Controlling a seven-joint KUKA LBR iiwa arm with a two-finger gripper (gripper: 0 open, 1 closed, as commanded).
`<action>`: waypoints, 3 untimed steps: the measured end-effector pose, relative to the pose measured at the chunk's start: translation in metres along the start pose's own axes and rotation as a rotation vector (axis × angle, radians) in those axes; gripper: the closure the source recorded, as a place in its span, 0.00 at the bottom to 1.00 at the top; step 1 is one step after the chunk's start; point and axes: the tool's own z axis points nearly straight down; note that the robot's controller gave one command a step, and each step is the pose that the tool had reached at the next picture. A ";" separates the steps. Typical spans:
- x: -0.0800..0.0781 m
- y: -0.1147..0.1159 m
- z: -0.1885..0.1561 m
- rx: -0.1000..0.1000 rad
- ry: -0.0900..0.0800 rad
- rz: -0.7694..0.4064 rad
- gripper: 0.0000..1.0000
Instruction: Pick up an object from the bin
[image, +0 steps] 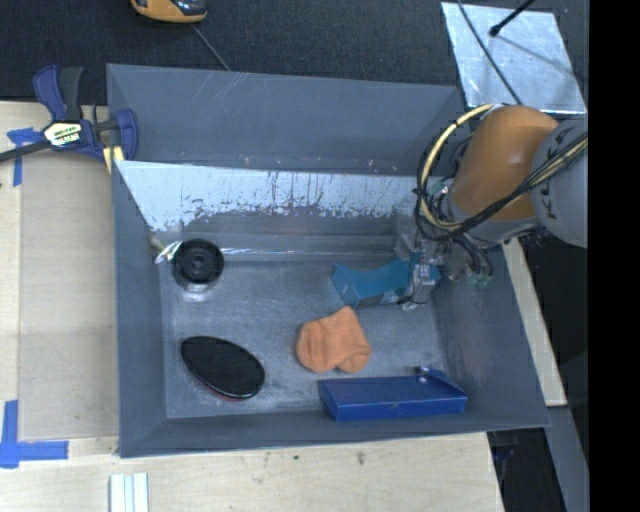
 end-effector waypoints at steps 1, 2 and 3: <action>0.002 0.000 -0.005 0.000 0.005 -0.001 1.00; 0.001 0.002 -0.042 -0.002 0.005 -0.036 1.00; 0.017 -0.019 -0.126 -0.003 0.011 -0.044 0.00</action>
Offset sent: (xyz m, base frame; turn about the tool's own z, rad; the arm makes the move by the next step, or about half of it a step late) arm 0.0000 0.0077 -0.0232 -0.1716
